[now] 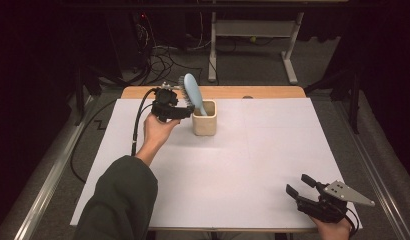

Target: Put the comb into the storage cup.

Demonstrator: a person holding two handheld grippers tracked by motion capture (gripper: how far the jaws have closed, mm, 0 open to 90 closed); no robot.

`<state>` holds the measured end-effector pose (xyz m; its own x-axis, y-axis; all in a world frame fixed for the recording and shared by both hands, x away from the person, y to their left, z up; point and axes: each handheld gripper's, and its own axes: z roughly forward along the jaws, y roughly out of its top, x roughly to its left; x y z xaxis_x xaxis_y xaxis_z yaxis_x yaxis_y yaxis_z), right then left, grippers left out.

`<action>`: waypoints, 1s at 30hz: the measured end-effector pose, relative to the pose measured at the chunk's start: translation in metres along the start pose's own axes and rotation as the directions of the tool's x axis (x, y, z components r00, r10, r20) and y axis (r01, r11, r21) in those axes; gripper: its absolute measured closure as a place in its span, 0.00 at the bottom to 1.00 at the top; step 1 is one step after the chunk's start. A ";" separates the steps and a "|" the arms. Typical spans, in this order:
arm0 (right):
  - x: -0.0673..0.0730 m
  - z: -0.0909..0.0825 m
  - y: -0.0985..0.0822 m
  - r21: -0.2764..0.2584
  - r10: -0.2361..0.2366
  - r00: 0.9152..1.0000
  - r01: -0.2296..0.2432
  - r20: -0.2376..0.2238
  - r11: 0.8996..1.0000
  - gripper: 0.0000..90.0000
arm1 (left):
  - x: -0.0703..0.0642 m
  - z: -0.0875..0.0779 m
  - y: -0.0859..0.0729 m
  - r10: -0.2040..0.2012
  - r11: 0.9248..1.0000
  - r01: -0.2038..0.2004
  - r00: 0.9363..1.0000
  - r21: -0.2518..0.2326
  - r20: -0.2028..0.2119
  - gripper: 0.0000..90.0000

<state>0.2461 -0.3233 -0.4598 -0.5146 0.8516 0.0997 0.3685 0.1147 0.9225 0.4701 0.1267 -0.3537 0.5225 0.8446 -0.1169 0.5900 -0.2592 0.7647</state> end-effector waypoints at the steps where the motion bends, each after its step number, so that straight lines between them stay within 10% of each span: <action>1: 0.000 0.000 0.000 -0.001 0.000 1.000 0.000 0.001 1.000 0.34 | 0.000 0.000 0.000 0.000 1.000 0.000 1.000 0.000 0.001 0.33; 30: 0.000 0.000 0.000 0.001 0.000 1.000 0.000 0.003 1.000 0.33 | 0.003 -0.012 -0.011 0.003 1.000 -0.003 1.000 -0.008 0.015 0.33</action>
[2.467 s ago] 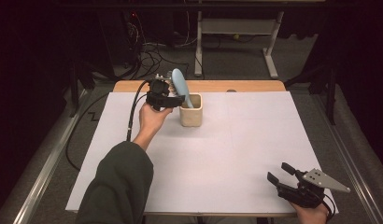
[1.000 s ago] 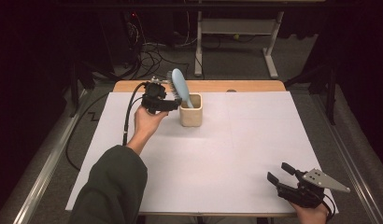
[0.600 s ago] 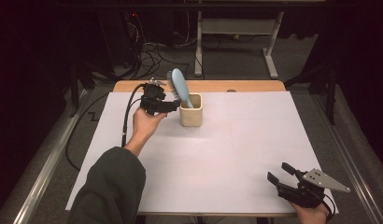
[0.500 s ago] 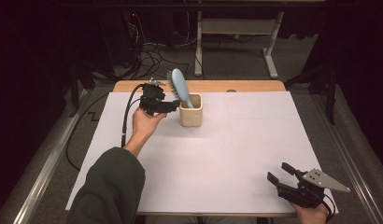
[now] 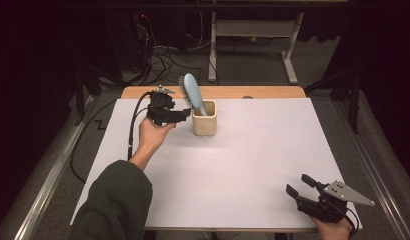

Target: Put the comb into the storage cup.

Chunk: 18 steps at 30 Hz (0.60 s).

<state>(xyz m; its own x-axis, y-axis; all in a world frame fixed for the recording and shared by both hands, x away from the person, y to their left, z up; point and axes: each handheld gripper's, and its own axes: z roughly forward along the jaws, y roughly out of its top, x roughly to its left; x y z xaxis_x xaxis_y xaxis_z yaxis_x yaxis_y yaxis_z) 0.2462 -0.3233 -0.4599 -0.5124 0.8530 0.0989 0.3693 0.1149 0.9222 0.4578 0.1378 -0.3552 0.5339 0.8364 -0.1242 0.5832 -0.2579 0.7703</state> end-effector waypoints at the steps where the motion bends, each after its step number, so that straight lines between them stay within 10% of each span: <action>1: 0.000 0.000 0.000 0.000 0.000 1.000 0.000 0.000 1.000 0.33 | 0.000 0.000 0.000 0.000 1.000 0.000 1.000 -0.001 0.001 0.33; 18: 0.000 0.000 0.000 0.001 0.001 1.000 -0.001 0.001 1.000 0.33 | 0.005 -0.006 -0.008 -0.009 1.000 0.009 1.000 -0.006 0.005 0.33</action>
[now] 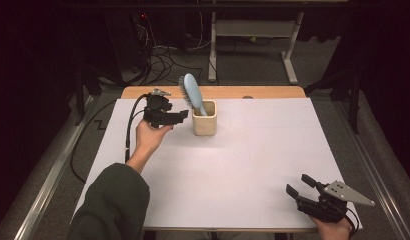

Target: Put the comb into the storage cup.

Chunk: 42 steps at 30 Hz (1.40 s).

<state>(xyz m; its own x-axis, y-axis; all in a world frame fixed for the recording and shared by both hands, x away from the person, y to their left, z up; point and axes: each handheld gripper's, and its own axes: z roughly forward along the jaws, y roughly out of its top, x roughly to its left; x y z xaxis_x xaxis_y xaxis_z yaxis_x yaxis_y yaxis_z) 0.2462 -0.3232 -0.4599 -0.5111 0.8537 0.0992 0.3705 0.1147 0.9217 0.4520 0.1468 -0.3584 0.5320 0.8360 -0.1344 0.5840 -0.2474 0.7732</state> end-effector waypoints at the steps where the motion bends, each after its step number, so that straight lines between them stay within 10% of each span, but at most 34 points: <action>1: 0.000 0.000 0.000 0.000 0.000 1.000 0.000 0.000 1.000 0.33 | 0.000 0.000 0.000 -0.001 1.000 0.001 1.000 0.000 0.000 0.33; 42: 0.000 0.000 0.000 0.001 0.001 1.000 -0.001 -0.001 1.000 0.33 | 0.007 -0.017 -0.018 -0.003 1.000 0.003 1.000 -0.002 -0.010 0.33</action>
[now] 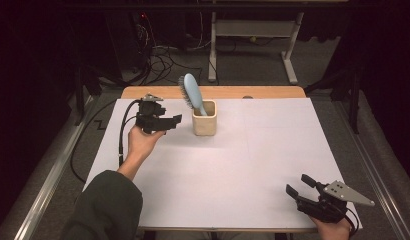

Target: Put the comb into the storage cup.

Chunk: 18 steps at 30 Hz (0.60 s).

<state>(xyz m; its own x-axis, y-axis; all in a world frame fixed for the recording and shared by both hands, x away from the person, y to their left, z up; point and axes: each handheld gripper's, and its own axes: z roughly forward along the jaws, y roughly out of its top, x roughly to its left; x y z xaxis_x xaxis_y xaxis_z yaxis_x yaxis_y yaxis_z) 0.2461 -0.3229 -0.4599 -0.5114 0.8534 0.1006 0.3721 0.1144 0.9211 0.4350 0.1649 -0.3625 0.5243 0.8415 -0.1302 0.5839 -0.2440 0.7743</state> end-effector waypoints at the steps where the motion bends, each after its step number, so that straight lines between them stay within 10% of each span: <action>1: 0.000 0.000 0.000 0.000 0.000 1.000 0.000 0.000 1.000 0.33 | 0.000 -0.001 -0.001 -0.002 1.000 0.002 1.000 0.000 0.000 0.33; 18: 0.000 0.000 0.000 -0.001 0.000 1.000 0.000 0.001 1.000 0.33 | 0.005 -0.009 -0.011 -0.008 1.000 0.008 1.000 -0.006 0.000 0.33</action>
<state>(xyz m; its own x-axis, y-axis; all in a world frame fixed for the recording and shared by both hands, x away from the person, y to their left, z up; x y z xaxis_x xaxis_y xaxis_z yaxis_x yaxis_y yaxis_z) 0.2459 -0.3229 -0.4598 -0.5108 0.8538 0.1004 0.3716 0.1139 0.9214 0.4263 0.1762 -0.3660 0.5193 0.8436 -0.1366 0.5845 -0.2341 0.7769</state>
